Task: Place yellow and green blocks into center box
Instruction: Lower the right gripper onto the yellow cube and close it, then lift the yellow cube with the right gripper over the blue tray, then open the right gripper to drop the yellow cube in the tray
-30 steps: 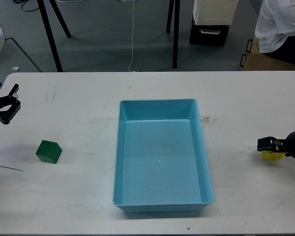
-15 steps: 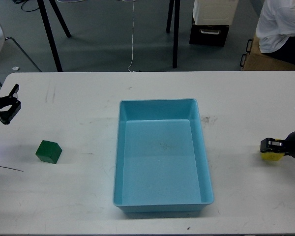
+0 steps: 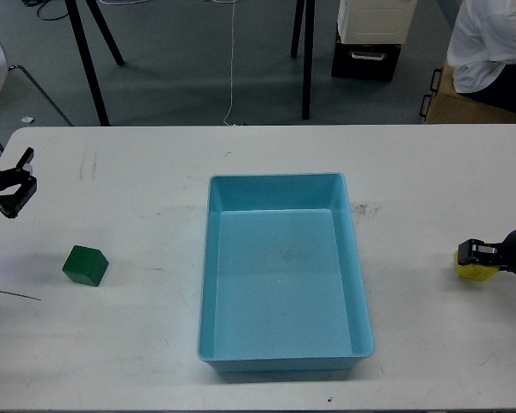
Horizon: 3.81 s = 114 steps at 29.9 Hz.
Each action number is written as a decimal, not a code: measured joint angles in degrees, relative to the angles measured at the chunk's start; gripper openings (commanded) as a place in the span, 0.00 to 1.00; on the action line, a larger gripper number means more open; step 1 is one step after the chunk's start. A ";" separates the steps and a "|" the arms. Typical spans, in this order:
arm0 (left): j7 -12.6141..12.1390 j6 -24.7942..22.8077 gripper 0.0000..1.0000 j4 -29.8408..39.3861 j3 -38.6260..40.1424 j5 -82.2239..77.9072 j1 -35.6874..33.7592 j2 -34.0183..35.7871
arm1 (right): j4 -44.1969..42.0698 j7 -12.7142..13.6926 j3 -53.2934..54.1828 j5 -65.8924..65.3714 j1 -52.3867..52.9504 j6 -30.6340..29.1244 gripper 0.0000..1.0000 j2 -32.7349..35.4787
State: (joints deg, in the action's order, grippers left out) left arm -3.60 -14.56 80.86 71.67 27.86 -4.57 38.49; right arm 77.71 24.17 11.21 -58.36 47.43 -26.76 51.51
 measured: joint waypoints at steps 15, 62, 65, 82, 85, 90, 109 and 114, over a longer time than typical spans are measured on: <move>0.03 0.02 1.00 0.00 -0.04 0.00 0.03 -0.08 | -0.19 0.45 -0.05 0.12 -0.14 0.07 0.28 -0.37; -0.01 -0.15 1.00 0.00 0.14 -2.03 0.69 1.81 | 5.51 0.08 -4.72 38.82 22.40 -1.23 0.30 -11.56; -0.01 -0.21 1.00 0.00 0.14 -2.03 0.70 1.91 | 4.59 0.08 -6.49 38.60 22.14 -1.10 0.31 -13.31; -0.09 -0.30 1.00 0.00 0.15 -2.03 0.71 1.94 | -0.53 0.09 -7.64 38.15 20.30 -0.65 0.36 -17.31; -0.09 -0.29 1.00 0.00 0.15 -2.03 0.71 1.94 | -1.19 0.09 -7.58 38.20 20.62 -0.19 0.36 -18.04; -0.09 -0.30 1.00 0.00 0.14 -2.03 0.71 1.94 | -3.47 0.00 -7.40 38.29 20.82 1.05 0.50 -20.70; -0.09 -0.39 1.00 0.00 0.22 -2.03 0.71 2.02 | -5.98 0.26 -7.23 38.85 21.13 2.17 0.99 -24.71; -0.09 -0.39 1.00 0.00 0.23 -2.03 0.70 2.02 | -6.58 0.15 -6.60 38.86 21.34 2.20 0.99 -24.70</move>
State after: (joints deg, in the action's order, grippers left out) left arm -3.69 -14.95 80.86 71.90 25.84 -3.87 40.52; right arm 71.13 24.32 4.61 -19.50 68.77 -24.57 26.81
